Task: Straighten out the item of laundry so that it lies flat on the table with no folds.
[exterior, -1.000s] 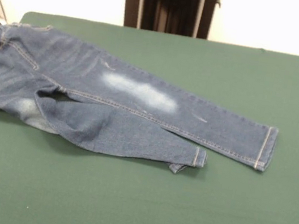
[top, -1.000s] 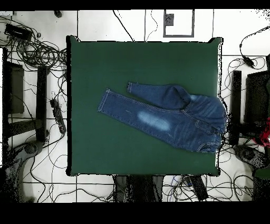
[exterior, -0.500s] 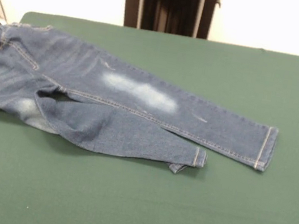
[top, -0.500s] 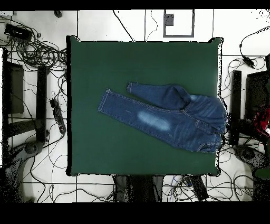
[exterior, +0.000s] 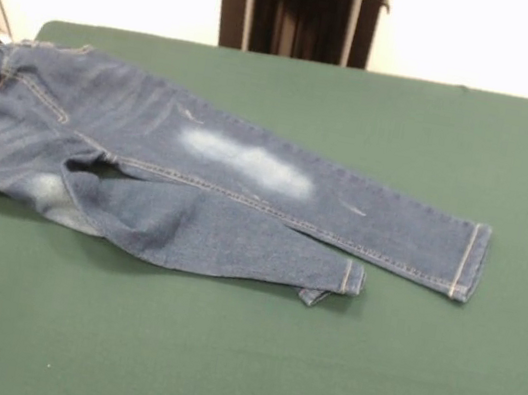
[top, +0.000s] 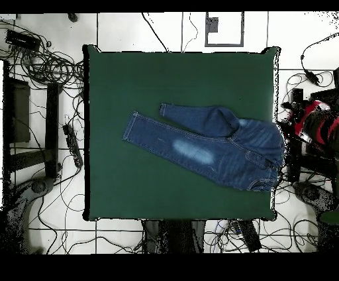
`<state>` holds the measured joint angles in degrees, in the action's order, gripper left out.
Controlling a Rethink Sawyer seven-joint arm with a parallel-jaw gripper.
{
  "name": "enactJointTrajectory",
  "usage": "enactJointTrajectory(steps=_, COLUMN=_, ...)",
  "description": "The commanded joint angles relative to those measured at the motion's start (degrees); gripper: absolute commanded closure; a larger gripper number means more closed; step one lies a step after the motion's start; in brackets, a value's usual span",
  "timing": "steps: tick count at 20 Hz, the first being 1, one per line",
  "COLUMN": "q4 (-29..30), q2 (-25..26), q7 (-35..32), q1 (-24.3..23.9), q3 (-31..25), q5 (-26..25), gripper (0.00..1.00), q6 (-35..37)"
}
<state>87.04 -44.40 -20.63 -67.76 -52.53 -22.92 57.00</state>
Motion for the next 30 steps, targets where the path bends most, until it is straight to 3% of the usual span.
enactJointTrajectory(steps=1, q4=8.6, q2=0.2, q7=-24.6, q1=6.9, q3=8.6, q5=2.5, gripper=0.0, q6=-5.8)
enactJointTrajectory(steps=19, q4=9.1, q2=2.9, q7=-33.9, q1=15.9, q3=16.3, q5=6.1, gripper=0.0, q6=-16.5)
enactJointTrajectory(steps=30, q4=10.1, q2=4.5, q7=-36.6, q1=19.1, q3=17.6, q5=9.3, gripper=0.0, q6=-23.8)
